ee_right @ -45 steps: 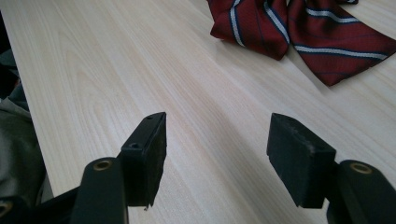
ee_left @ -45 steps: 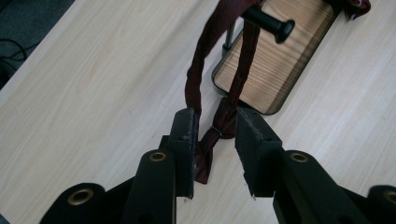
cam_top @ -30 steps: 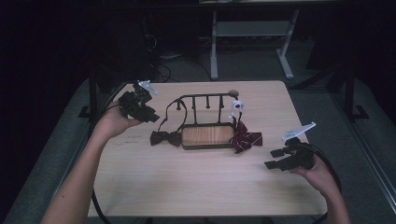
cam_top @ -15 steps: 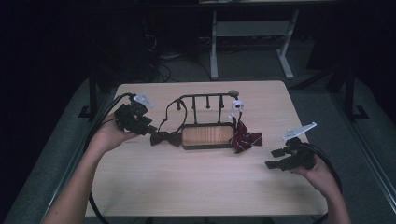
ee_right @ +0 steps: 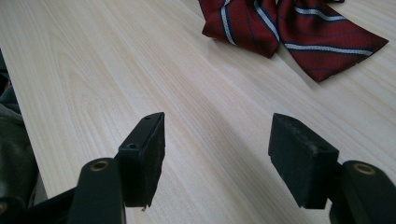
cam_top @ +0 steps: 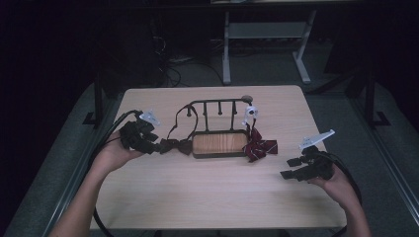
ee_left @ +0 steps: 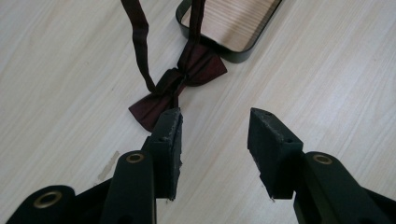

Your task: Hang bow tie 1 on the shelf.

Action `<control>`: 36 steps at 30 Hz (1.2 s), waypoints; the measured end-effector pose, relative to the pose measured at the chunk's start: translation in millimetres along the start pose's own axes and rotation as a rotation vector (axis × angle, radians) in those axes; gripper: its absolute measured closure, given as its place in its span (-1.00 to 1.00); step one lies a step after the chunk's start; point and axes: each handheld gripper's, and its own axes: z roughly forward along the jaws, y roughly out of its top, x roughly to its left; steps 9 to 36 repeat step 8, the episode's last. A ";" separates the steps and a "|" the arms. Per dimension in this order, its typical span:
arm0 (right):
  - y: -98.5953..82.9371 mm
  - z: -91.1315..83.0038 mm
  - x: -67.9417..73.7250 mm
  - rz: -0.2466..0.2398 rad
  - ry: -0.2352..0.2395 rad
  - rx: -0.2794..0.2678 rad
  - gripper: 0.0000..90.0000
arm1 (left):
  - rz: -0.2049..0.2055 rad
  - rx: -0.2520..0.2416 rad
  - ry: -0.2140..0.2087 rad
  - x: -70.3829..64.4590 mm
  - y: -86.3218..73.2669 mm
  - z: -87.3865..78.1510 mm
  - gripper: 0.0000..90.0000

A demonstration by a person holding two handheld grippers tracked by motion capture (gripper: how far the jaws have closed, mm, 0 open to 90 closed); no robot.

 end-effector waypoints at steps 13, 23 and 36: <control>0.3 0.4 0.6 -0.001 -0.002 0.001 -0.20 | -0.013 -0.001 -0.010 0.2 -10.8 4.7 0.21; 0.3 0.4 0.6 -0.001 -0.002 0.001 -0.20 | -0.013 -0.001 -0.010 0.2 -10.8 4.7 0.21; 0.3 0.4 0.6 -0.001 -0.002 0.001 -0.20 | -0.013 -0.001 -0.010 0.2 -10.8 4.7 0.21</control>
